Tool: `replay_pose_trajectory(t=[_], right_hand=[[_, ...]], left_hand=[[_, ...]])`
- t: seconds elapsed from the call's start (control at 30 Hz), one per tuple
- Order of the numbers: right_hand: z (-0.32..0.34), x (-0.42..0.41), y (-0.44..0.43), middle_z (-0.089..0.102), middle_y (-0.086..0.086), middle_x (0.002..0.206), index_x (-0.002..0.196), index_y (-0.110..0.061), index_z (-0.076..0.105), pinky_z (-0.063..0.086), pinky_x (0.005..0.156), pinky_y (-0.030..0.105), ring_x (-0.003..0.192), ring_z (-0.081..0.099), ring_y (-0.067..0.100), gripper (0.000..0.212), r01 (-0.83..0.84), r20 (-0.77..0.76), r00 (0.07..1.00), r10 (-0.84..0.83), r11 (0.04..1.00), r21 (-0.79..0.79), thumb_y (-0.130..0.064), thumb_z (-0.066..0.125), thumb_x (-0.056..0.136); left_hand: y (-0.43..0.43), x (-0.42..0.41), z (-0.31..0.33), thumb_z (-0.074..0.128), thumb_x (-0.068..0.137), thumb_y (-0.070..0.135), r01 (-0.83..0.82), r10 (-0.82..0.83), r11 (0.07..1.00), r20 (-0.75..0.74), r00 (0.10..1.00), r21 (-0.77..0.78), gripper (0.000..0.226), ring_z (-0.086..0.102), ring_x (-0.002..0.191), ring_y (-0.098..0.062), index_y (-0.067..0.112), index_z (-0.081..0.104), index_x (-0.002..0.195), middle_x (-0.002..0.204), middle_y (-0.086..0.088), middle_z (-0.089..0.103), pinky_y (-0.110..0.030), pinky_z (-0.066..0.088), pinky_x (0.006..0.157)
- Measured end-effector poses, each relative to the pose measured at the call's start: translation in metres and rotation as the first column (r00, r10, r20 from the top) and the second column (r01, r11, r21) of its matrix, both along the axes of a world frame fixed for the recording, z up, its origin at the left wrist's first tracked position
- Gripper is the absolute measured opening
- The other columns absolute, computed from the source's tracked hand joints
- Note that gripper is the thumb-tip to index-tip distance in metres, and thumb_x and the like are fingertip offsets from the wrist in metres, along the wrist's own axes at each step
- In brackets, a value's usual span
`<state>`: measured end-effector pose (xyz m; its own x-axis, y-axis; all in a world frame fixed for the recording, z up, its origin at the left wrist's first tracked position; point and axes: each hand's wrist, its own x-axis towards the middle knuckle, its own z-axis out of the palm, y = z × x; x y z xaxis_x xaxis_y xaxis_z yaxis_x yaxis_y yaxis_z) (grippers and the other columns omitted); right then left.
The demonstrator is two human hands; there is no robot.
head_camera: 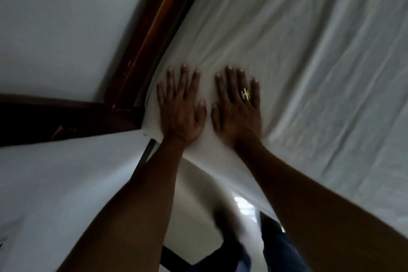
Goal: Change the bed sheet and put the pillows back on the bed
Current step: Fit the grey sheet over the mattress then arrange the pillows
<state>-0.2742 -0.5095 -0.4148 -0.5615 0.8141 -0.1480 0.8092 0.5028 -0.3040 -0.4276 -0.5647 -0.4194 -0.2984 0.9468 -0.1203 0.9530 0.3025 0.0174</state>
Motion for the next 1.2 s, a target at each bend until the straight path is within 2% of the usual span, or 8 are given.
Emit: replay_pose_trajectory(t=[0.23,0.47,0.57,0.83,0.93,1.03,1.13,1.2], right_hand=[[-0.011,-0.003,0.010,-0.001,0.008,0.171,0.163,-0.018,0.010,0.000,0.125,0.055,0.157,-0.007,0.028,0.074,0.013,-0.009,1.000,-0.013,1.000,0.008,-0.047,0.036,0.100],[-0.015,-0.002,0.010,0.015,0.009,0.169,0.161,-0.017,0.025,0.009,0.124,0.055,0.157,0.006,0.029,0.071,0.063,-0.128,0.990,-0.051,0.994,0.090,-0.046,0.043,0.098],[-0.019,-0.004,0.005,0.017,0.008,0.169,0.160,-0.019,0.027,0.010,0.124,0.054,0.157,0.009,0.027,0.072,0.079,-0.152,0.987,-0.060,0.990,0.120,-0.047,0.043,0.096],[-0.046,-0.008,-0.004,0.030,0.001,0.165,0.155,-0.025,0.040,0.012,0.124,0.049,0.154,0.021,0.022,0.067,0.157,-0.224,0.970,-0.092,0.943,0.292,-0.052,0.038,0.094],[-0.050,-0.010,-0.005,0.033,0.000,0.164,0.154,-0.027,0.040,0.015,0.124,0.049,0.152,0.026,0.023,0.069,0.136,-0.185,0.979,-0.082,0.942,0.307,-0.056,0.030,0.092],[-0.049,-0.007,-0.011,0.026,-0.002,0.166,0.158,-0.031,0.032,0.014,0.123,0.048,0.153,0.022,0.023,0.068,0.150,-0.093,0.988,-0.127,0.934,0.324,-0.056,0.023,0.095],[-0.039,-0.019,-0.036,0.021,0.002,0.168,0.159,-0.029,0.027,0.013,0.123,0.052,0.154,0.019,0.028,0.068,0.256,-0.018,0.965,-0.263,0.920,0.297,-0.055,0.015,0.098],[-0.033,-0.034,-0.070,0.020,0.007,0.168,0.160,-0.026,0.026,0.013,0.122,0.055,0.154,0.019,0.032,0.081,0.268,0.027,0.958,-0.285,0.927,0.264,-0.056,-0.001,0.090]], left_hand=[[0.011,-0.001,-0.009,0.022,0.096,0.051,-0.005,0.006,1.000,-0.017,1.000,0.024,0.072,0.002,0.156,-0.035,0.023,0.016,0.162,0.169,-0.006,0.008,-0.061,0.014,0.119],[0.013,-0.005,-0.020,0.027,0.097,0.048,0.049,-0.044,0.993,-0.043,0.998,0.109,0.070,0.006,0.155,-0.036,0.019,0.022,0.160,0.168,-0.010,0.013,-0.062,0.015,0.118],[0.005,-0.007,-0.027,0.029,0.098,0.044,0.054,-0.045,0.983,-0.052,0.998,0.178,0.068,0.005,0.155,-0.034,0.020,0.021,0.161,0.168,-0.008,0.013,-0.060,0.014,0.118],[-0.004,-0.014,-0.058,0.021,0.102,0.048,0.112,-0.083,0.926,-0.096,0.992,0.361,0.062,0.013,0.155,-0.032,0.027,0.021,0.160,0.168,-0.003,0.018,-0.057,0.013,0.121],[-0.004,-0.018,-0.064,0.027,0.097,0.048,0.117,-0.091,0.913,-0.083,0.992,0.391,0.063,0.022,0.151,-0.037,0.027,0.032,0.157,0.165,-0.006,0.028,-0.058,0.016,0.119],[-0.002,-0.016,-0.062,0.028,0.092,0.050,0.090,-0.087,0.904,-0.025,0.996,0.418,0.067,0.028,0.148,-0.040,0.026,0.041,0.153,0.161,-0.009,0.036,-0.061,0.018,0.118],[-0.001,-0.016,-0.054,0.029,0.090,0.054,0.084,-0.104,0.918,0.030,0.994,0.387,0.067,0.023,0.150,-0.040,0.032,0.041,0.152,0.161,-0.005,0.035,-0.062,0.013,0.119],[-0.009,-0.019,-0.049,0.034,0.093,0.054,0.098,-0.133,0.933,0.078,0.988,0.345,0.060,0.021,0.151,-0.036,0.037,0.042,0.150,0.161,0.002,0.035,-0.062,0.011,0.119]])
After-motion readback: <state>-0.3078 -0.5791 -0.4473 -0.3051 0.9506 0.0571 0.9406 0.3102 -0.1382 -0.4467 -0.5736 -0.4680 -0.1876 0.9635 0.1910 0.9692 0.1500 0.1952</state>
